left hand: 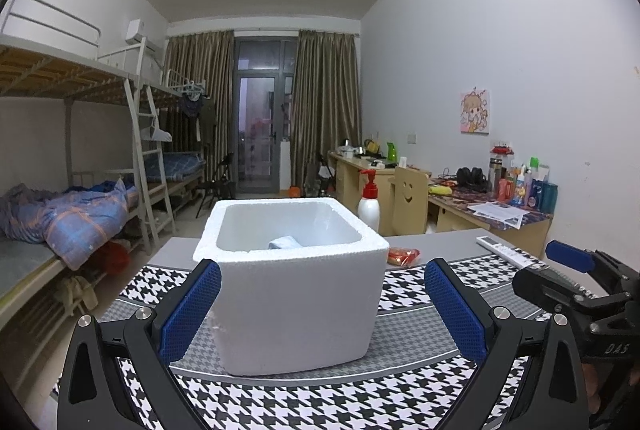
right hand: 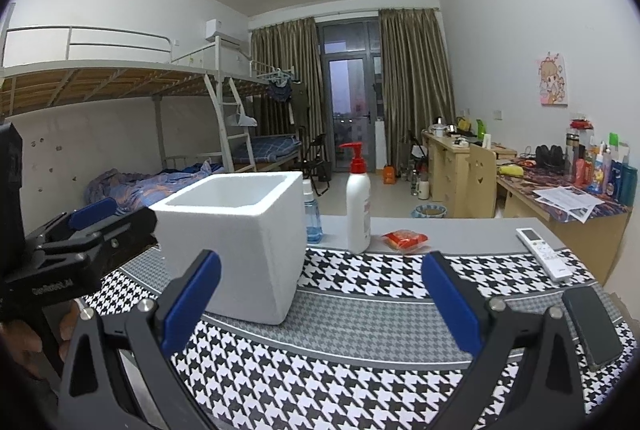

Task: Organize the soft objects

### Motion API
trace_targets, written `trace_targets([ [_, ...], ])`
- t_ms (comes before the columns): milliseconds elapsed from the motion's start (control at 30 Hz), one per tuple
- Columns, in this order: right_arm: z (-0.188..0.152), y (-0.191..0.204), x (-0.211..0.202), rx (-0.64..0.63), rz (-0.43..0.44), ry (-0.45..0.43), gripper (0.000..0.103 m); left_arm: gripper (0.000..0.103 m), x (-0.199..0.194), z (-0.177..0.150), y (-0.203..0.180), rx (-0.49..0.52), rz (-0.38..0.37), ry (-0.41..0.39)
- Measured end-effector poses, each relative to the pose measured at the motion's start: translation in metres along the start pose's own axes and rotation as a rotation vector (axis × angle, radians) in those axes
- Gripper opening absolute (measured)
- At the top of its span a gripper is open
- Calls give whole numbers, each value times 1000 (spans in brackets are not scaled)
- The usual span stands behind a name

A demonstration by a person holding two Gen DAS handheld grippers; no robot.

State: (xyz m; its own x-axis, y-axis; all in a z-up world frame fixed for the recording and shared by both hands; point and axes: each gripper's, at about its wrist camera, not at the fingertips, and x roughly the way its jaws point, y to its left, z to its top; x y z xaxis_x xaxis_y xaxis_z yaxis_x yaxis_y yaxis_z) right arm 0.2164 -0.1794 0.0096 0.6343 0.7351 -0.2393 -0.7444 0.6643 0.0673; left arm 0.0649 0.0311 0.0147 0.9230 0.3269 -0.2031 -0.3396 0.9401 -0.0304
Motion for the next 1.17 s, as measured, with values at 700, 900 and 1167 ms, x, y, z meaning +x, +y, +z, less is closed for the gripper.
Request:
trace_targets([
  [700, -13, -2, 1, 5, -31, 8, 102, 102, 4, -23, 6, -7, 10, 45],
  [900, -12, -5, 1, 19, -30, 8, 102, 102, 1, -23, 4, 1, 15, 39],
  [1167, -12, -4, 1, 12, -24, 8, 102, 102, 1, -24, 4, 0, 10, 41],
])
